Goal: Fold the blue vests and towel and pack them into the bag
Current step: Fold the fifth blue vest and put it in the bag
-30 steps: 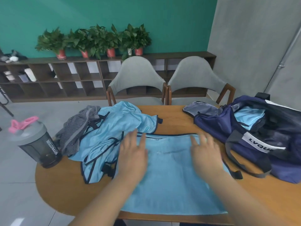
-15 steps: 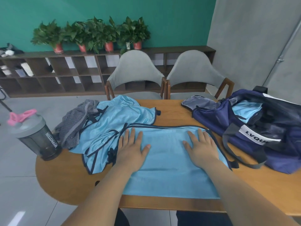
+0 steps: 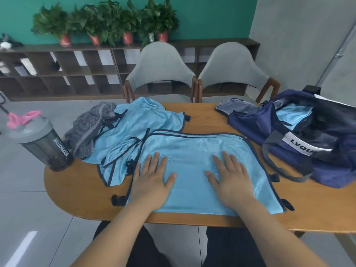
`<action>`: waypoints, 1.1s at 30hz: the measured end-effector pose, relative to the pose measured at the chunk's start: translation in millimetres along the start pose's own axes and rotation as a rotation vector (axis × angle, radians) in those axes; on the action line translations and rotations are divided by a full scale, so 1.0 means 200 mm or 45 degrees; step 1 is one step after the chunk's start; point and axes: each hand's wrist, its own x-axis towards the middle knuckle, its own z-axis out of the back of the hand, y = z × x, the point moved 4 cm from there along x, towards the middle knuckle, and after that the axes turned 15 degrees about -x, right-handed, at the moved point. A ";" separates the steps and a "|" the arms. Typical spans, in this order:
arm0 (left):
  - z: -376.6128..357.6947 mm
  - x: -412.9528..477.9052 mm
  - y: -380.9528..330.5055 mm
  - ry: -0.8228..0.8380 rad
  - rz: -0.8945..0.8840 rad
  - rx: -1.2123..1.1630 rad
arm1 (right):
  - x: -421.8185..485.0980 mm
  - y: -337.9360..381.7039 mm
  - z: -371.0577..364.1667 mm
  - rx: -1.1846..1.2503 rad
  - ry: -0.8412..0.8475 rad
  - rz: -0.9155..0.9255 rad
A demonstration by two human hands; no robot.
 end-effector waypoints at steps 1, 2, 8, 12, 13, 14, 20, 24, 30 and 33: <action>0.01 0.00 0.03 0.003 -0.015 -0.001 | 0.00 -0.06 0.00 -0.007 0.009 -0.035; 0.02 0.00 0.05 0.005 -0.027 -0.003 | 0.00 -0.12 0.00 -0.016 0.022 -0.069; 0.05 0.00 0.06 0.056 -0.073 0.028 | -0.04 -0.17 0.02 -0.035 0.092 -0.123; 0.09 -0.03 0.01 0.044 -0.128 0.008 | -0.10 -0.09 0.08 -0.035 0.127 -0.081; 0.09 -0.04 -0.04 0.055 -0.180 -0.057 | -0.11 -0.08 0.09 -0.040 0.128 -0.065; 0.08 -0.05 -0.10 0.089 -0.237 -0.125 | -0.10 -0.07 0.10 -0.043 0.130 -0.051; -0.02 -0.02 -0.11 0.229 -0.403 -0.021 | 0.16 -0.29 0.08 0.004 0.157 0.111; 0.05 0.01 -0.13 0.252 -0.431 0.005 | 0.31 -0.46 0.12 0.013 0.064 0.218; 0.00 -0.02 -0.69 0.087 -0.854 -0.313 | 0.51 -0.54 0.19 -0.077 0.077 0.178; -0.12 -0.10 -0.95 0.187 -0.943 -0.399 | 0.53 -0.56 0.15 -0.087 0.136 0.143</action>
